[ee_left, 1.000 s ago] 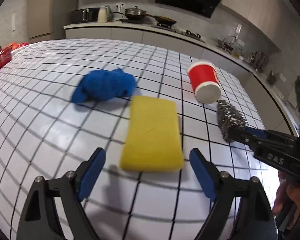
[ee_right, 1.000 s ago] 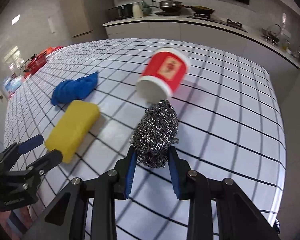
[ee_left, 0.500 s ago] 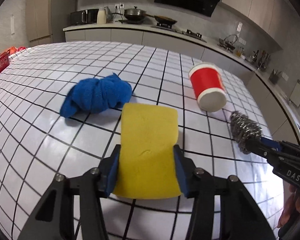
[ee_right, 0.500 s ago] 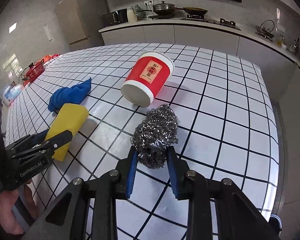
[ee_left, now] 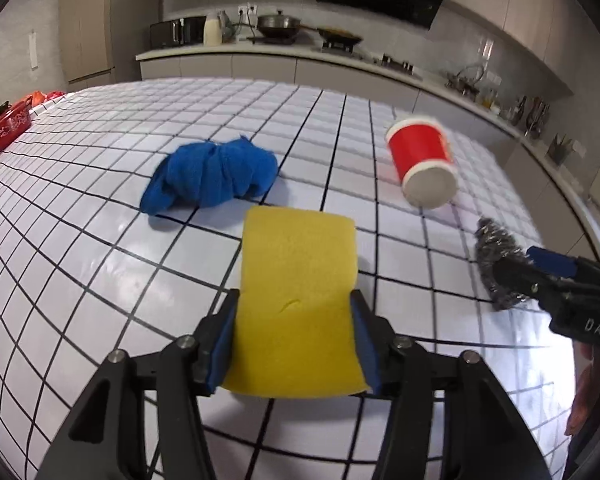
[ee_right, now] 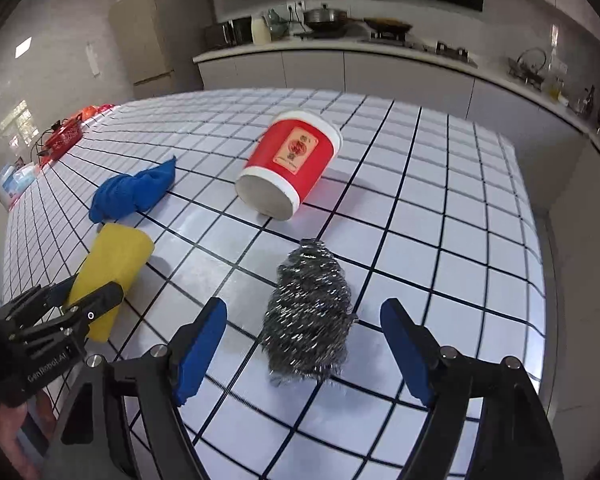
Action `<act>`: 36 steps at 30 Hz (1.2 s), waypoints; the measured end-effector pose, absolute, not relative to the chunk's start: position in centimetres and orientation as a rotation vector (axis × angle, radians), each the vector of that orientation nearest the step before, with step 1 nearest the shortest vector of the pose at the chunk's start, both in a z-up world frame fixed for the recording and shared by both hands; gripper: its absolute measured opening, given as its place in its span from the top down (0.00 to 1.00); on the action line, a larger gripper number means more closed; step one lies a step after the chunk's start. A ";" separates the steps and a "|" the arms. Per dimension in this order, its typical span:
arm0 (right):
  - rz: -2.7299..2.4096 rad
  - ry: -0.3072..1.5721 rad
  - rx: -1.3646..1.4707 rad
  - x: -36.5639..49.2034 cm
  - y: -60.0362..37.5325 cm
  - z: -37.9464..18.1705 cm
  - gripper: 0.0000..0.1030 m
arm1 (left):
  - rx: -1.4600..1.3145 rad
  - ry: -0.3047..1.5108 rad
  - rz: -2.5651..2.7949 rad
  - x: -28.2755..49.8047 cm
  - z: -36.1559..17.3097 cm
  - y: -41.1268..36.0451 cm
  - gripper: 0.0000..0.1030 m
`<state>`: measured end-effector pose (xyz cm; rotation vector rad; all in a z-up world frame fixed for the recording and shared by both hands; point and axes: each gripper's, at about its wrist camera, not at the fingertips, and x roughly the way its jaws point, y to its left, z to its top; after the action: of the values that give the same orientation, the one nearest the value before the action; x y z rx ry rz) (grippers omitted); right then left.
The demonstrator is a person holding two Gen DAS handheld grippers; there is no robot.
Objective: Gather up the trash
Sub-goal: 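Grasp the yellow sponge with the left tool while the right tool holds the steel wool, then carry the steel wool and yellow sponge over the black bin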
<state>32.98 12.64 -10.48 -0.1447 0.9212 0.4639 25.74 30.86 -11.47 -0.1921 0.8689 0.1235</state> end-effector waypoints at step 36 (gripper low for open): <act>0.395 0.841 -0.048 21.6 -3.0 -5.2 0.65 | -0.139 0.751 -0.064 17.6 -4.9 15.7 0.52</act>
<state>21.64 -3.03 -5.17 -0.0476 0.8408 0.3947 17.62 15.72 -4.91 -0.1394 0.7515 -0.0638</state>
